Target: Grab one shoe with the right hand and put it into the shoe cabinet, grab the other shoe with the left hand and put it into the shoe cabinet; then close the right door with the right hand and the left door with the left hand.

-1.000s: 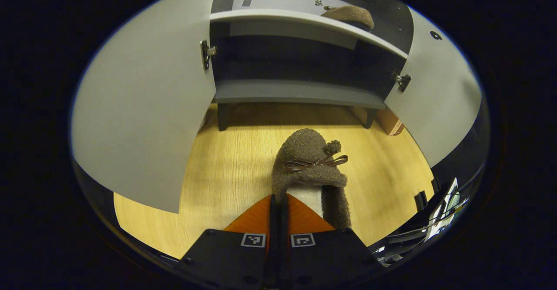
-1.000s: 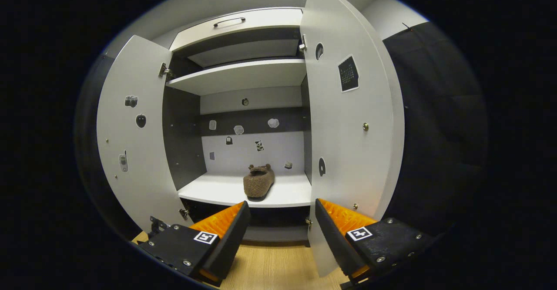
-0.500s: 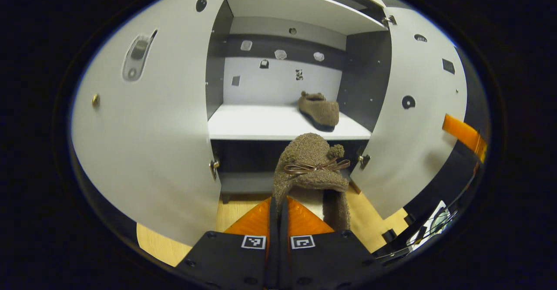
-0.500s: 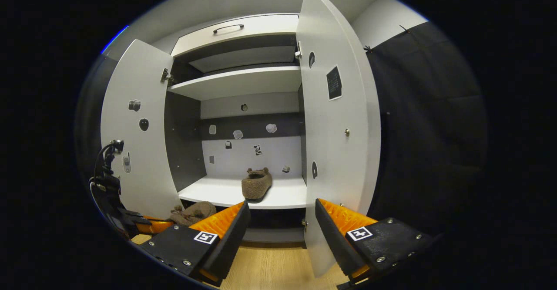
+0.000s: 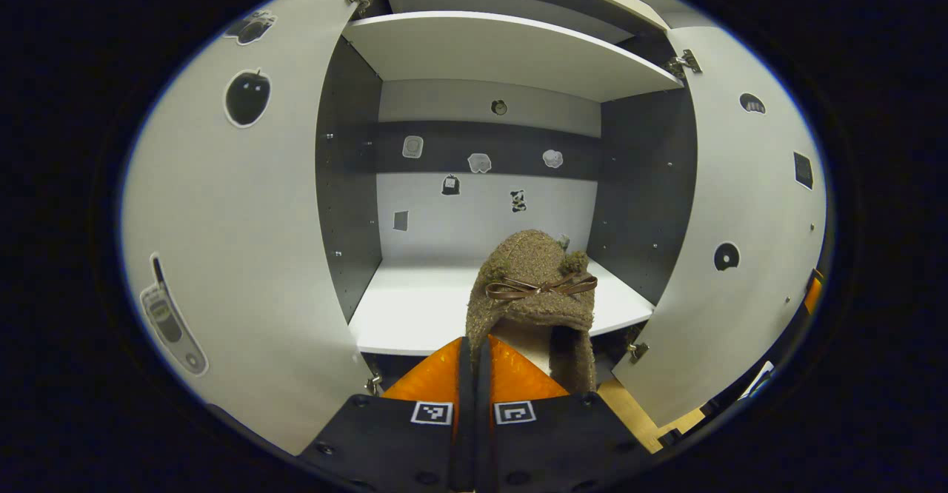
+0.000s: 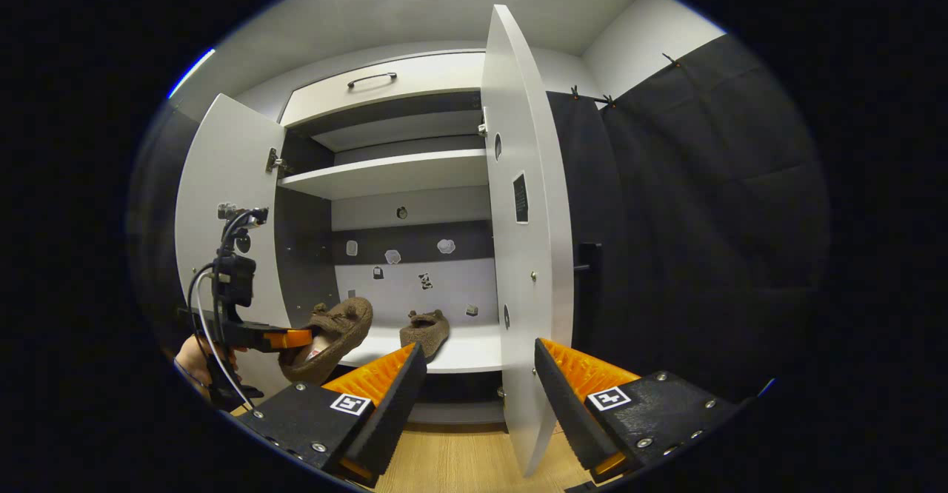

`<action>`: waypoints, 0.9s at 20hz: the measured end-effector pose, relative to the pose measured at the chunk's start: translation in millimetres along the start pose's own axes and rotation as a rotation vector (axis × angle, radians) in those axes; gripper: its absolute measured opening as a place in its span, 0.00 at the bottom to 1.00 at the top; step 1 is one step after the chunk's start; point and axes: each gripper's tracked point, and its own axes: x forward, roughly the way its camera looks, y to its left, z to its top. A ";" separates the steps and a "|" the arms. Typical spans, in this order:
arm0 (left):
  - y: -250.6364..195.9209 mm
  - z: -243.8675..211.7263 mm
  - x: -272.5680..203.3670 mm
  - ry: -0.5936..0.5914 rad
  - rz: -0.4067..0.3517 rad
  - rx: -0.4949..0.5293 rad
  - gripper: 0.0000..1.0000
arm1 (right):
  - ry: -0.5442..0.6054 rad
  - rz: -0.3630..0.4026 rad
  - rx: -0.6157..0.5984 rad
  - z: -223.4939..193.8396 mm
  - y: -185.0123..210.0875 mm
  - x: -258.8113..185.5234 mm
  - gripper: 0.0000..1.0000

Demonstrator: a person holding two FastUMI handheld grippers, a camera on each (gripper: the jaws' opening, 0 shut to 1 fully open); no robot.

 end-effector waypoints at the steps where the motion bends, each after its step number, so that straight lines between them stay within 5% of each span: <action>1: 2.1 5.4 7.8 -0.006 0.008 0.002 0.06 | -0.007 0.001 0.000 4.4 -0.3 -0.7 0.90; 8: 20.7 33.7 69.1 0.021 -0.002 -0.143 0.07 | -0.040 0.016 -0.003 21.3 6.9 1.2 0.90; 18: 62.3 -3.8 172.2 0.195 0.091 -0.139 0.07 | -0.025 0.026 0.004 15.5 17.1 16.0 0.90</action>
